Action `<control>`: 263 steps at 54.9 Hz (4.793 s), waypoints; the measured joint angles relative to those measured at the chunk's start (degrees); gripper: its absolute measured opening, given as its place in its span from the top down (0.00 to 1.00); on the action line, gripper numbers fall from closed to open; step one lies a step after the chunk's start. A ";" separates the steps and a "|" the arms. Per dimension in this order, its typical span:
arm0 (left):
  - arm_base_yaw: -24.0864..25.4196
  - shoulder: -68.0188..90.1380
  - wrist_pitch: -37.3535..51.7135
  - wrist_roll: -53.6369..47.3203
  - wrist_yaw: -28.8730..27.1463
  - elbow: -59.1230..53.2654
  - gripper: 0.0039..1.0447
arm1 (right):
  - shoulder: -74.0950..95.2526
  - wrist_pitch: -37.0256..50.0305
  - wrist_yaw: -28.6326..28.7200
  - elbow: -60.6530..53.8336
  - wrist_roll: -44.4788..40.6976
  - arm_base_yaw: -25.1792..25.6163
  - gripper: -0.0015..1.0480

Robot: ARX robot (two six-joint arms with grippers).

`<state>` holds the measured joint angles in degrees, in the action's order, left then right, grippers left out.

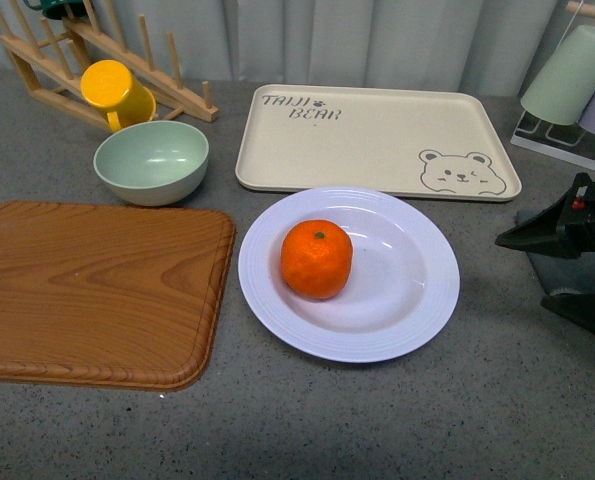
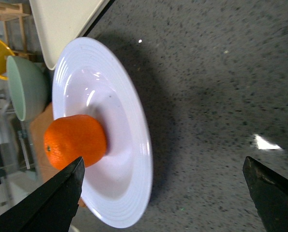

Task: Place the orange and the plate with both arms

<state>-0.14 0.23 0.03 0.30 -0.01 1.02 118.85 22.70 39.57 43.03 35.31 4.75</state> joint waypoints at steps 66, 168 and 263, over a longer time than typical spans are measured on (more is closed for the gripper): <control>0.00 0.00 0.00 0.00 0.00 0.00 0.06 | 14.08 5.44 8.90 9.75 9.64 -5.95 0.68; 0.00 0.00 0.00 -0.02 0.00 0.00 0.06 | 34.38 29.00 -3.61 42.88 35.34 -12.33 0.98; 0.00 0.00 0.00 -0.02 0.00 0.00 0.06 | -91.65 -13.84 -29.99 -38.01 -45.68 0.50 0.09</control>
<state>-0.14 0.23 0.03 0.27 -0.01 1.02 27.20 8.86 9.58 5.02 -10.37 5.26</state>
